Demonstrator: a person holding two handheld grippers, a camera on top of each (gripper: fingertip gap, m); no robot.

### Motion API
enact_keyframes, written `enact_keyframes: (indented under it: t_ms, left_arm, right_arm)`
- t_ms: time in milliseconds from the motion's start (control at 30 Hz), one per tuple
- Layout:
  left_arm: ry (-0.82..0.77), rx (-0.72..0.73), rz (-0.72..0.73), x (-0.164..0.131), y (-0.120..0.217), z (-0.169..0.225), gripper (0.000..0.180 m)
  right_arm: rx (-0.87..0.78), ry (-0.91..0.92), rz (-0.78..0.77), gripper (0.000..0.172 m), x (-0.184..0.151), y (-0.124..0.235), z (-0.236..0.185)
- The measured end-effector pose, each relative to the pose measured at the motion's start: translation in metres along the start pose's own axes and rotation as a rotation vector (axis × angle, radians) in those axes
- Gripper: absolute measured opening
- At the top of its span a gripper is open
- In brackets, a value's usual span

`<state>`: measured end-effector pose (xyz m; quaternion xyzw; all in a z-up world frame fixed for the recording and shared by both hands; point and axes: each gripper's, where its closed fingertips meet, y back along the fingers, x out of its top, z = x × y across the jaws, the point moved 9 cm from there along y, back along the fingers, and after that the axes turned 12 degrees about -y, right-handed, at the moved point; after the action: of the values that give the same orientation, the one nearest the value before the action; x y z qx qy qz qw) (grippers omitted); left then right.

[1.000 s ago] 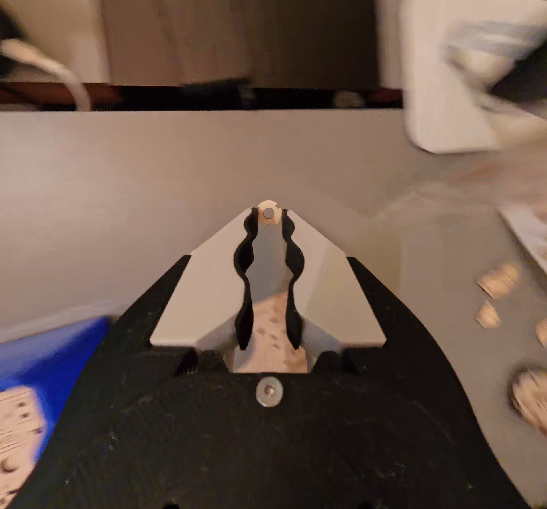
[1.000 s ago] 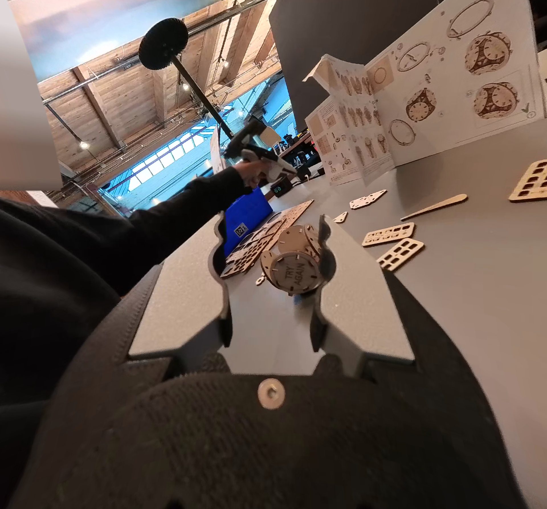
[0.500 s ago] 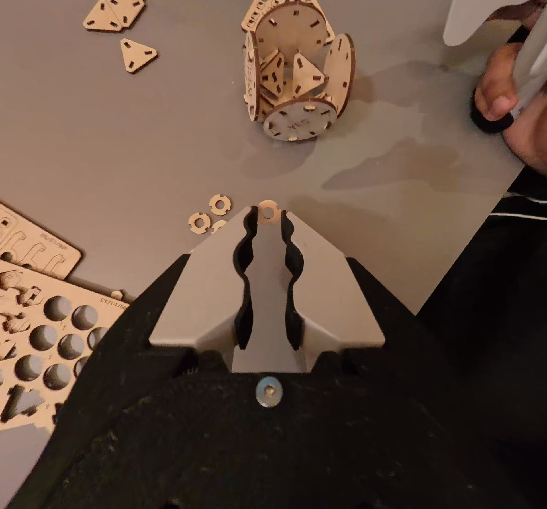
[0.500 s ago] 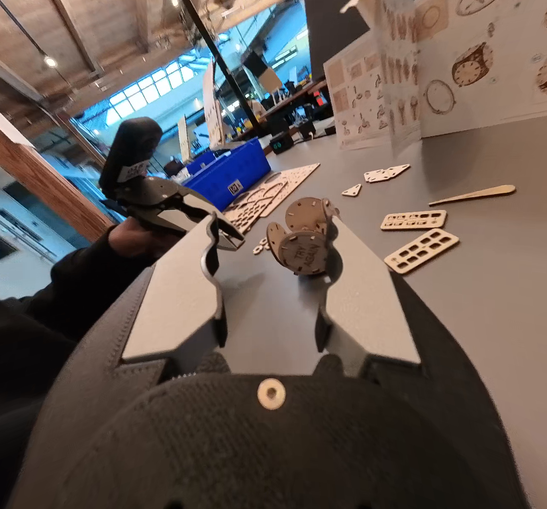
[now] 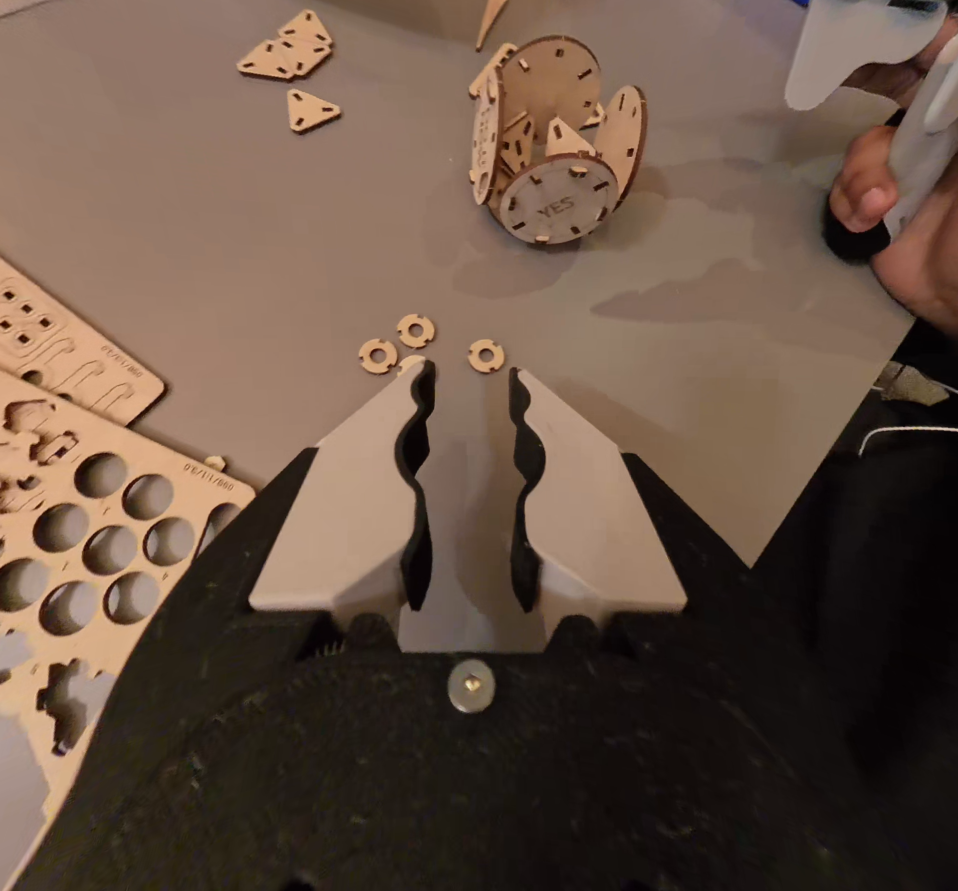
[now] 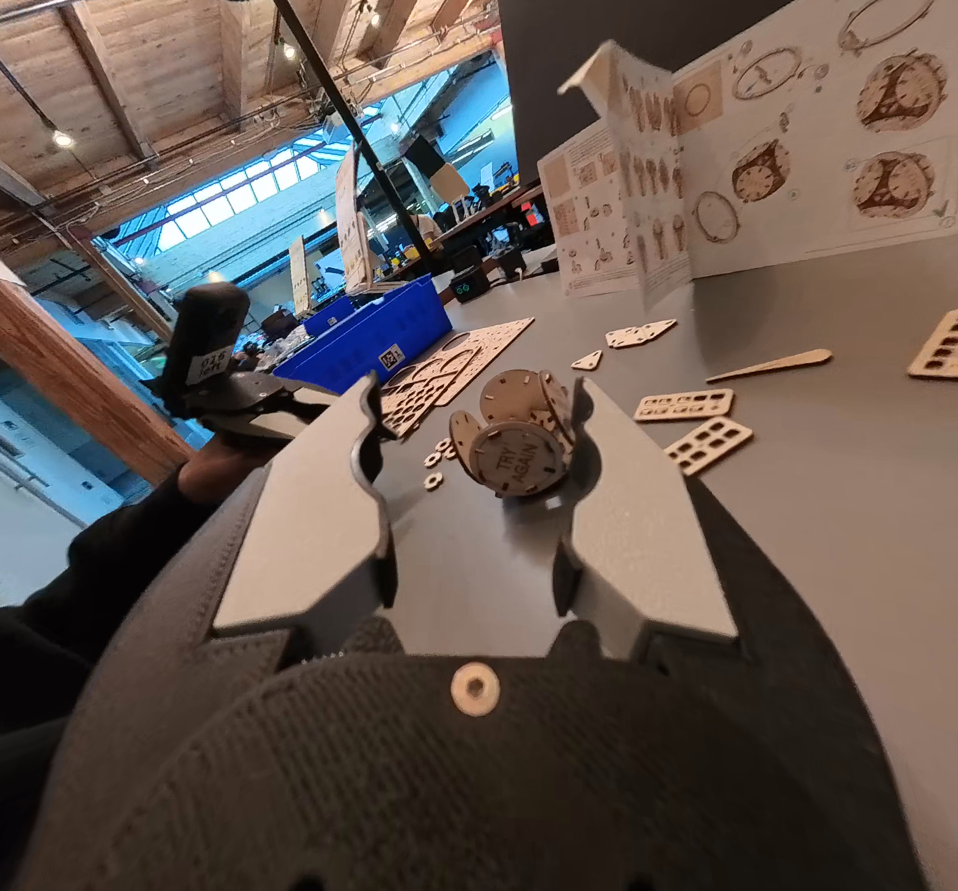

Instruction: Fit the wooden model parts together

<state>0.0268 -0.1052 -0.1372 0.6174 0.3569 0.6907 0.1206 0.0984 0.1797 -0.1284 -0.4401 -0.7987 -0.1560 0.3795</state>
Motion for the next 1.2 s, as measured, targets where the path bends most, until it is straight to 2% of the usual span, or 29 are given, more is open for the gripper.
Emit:
enact_keyframes:
  t_ms: [133,267,400,500,533,567,600,667,700,800,967,1133,1200]
  left_arm:
    - [0.015,0.024,0.024,0.000,0.005,-0.009,0.028]
    - [-0.012,0.052,0.062,0.021,0.000,-0.029,0.027]
    - [-0.036,0.045,0.121,0.058,-0.023,-0.059,0.026]
    - [-0.101,0.220,0.222,0.102,-0.049,-0.102,0.016]
    - [-0.103,0.244,0.236,0.115,-0.059,-0.115,0.015]
    - [-0.098,0.234,0.231,0.124,-0.070,-0.124,0.016]
    - [-0.091,0.216,0.220,0.131,-0.078,-0.131,0.017]
    - [-0.068,0.158,0.181,0.126,-0.091,-0.134,0.018]
    - [-0.085,0.124,0.165,0.118,-0.096,-0.131,0.018]
    - [-0.109,0.017,0.056,0.093,-0.113,-0.124,0.018]
    - [-0.142,-0.108,-0.073,0.083,-0.130,-0.113,0.038]
    - [-0.162,-0.073,-0.146,0.079,-0.140,-0.108,0.037]
    - [-0.170,-0.052,-0.161,0.081,-0.138,-0.107,0.024]
  right_arm:
    - [-0.060,0.093,0.033,0.072,0.015,0.002,0.001]
    - [-0.076,0.207,0.013,0.076,0.056,-0.017,0.002]
    - [-0.097,0.366,-0.006,0.077,0.099,-0.047,0.016]
    - [-0.048,0.469,0.008,0.060,0.110,-0.072,0.042]
    - [-0.018,0.462,0.025,0.059,0.111,-0.079,0.050]
    - [0.009,0.417,0.017,0.067,0.110,-0.084,0.056]
    - [0.037,0.373,-0.023,0.069,0.105,-0.086,0.060]
    - [-0.003,0.382,-0.081,0.064,0.094,-0.083,0.072]
    - [-0.051,0.397,-0.077,0.069,0.092,-0.081,0.077]
    - [-0.049,0.411,-0.028,0.065,0.094,-0.080,0.083]
    - [-0.022,0.314,-0.102,0.065,0.084,-0.092,0.096]
    - [-0.045,0.357,-0.062,0.064,0.089,-0.085,0.094]
    - [-0.029,0.340,-0.050,0.064,0.090,-0.084,0.092]
